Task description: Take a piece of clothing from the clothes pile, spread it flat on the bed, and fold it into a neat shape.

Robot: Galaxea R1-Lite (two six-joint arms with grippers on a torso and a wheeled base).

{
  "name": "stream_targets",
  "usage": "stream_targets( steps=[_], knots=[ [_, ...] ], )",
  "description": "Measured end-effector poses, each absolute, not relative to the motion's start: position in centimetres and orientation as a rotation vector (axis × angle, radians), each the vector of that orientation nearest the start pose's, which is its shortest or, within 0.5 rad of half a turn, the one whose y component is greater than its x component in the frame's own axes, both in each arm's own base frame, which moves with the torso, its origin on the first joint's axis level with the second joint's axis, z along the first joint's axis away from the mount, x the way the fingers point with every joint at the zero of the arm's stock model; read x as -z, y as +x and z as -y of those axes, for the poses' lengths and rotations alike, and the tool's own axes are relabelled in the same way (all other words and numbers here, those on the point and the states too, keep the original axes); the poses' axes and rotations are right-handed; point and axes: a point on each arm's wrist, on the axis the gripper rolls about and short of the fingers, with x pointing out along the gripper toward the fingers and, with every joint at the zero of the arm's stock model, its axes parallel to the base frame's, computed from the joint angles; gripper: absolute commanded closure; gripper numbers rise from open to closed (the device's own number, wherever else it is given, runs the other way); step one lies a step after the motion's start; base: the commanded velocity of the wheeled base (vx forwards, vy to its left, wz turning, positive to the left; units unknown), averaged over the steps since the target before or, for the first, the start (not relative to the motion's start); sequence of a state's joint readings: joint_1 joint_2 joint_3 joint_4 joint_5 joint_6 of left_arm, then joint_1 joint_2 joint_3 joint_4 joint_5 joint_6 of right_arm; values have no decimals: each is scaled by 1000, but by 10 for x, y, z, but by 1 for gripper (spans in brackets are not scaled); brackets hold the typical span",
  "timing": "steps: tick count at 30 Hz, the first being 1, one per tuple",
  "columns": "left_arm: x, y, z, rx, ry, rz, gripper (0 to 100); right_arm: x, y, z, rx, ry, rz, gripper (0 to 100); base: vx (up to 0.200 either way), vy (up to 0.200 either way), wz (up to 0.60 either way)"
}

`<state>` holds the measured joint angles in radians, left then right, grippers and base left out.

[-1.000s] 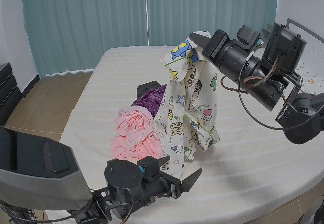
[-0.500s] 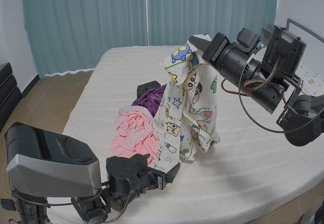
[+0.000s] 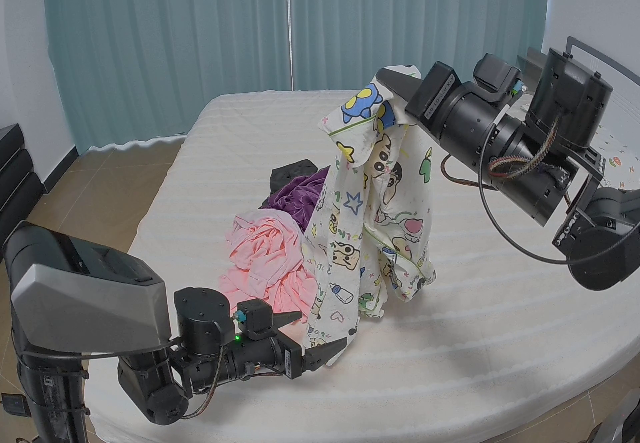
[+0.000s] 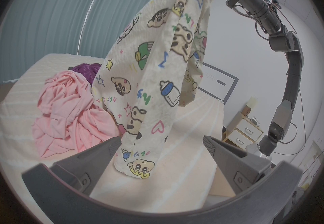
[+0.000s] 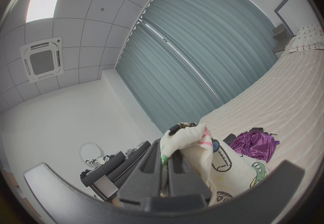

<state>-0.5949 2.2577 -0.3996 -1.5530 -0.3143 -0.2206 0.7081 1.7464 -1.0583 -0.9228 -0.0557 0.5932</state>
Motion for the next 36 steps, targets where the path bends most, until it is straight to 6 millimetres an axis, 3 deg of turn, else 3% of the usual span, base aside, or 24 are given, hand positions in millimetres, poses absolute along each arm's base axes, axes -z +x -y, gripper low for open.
stream_targets(
  steps=[7, 14, 15, 22, 28, 36],
  knots=[
    [5, 281, 186, 896, -181, -394, 0, -271, 242, -226, -750, 665, 20, 100, 0, 0, 0],
    [18, 291, 195, 904, -224, -418, 0, -276, 233, -230, -782, 672, 25, 100, 0, 0, 0],
    [20, 291, 196, 904, -236, -427, 100, -277, 232, -229, -782, 674, 26, 100, 0, 0, 0],
    [28, 285, 196, 896, -260, -478, 100, -276, 233, -225, -769, 674, 27, 100, 0, 0, 0],
    [32, 271, 184, 846, -248, -544, 100, -268, 241, -213, -716, 662, 16, 100, 0, 0, 0],
    [5, 253, 160, 646, -224, -508, 100, -235, 254, -176, -568, 623, -49, 100, 0, 0, 0]
  ],
)
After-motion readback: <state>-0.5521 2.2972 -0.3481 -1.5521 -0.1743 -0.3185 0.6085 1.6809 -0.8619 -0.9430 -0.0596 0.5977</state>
